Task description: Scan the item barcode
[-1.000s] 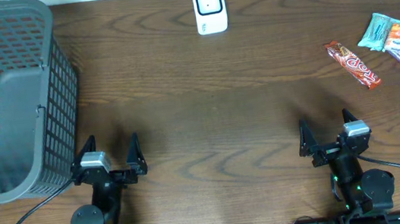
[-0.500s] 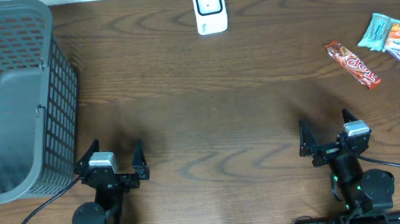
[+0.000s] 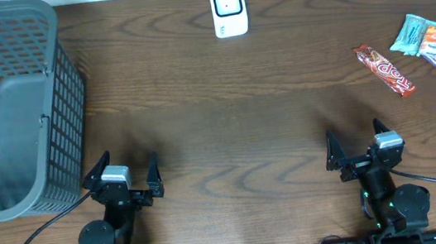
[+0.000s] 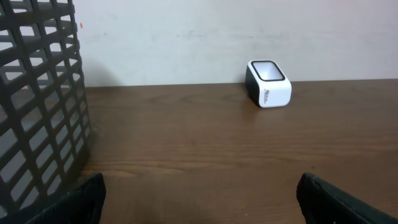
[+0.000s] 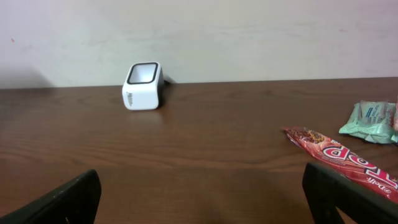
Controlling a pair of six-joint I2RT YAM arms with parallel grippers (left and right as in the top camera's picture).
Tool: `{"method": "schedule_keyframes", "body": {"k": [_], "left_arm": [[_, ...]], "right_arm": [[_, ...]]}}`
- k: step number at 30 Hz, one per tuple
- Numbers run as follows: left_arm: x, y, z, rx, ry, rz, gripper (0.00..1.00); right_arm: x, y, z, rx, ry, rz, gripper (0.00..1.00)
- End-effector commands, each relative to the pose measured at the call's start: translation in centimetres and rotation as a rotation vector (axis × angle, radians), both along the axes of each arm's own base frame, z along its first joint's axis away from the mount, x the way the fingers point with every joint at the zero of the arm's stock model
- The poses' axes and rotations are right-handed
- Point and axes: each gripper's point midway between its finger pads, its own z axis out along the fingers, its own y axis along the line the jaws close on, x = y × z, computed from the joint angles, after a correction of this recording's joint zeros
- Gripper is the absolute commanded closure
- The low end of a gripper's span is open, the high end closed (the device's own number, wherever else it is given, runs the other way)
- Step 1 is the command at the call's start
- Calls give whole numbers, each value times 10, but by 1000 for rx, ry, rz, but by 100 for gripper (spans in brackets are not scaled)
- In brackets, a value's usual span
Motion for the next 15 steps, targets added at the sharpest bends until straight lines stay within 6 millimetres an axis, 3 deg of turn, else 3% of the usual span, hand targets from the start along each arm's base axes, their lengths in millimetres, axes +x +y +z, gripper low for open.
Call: {"method": "schedule_keyframes", "body": {"k": [1, 15], "left_arm": [[-3, -7, -14, 16, 45, -45, 2], [-2, -4, -14, -7, 50, -26, 2]], "right_arm": [[0, -3, 0, 9, 1, -15, 1], [0, -3, -1, 9, 1, -15, 1]]}}
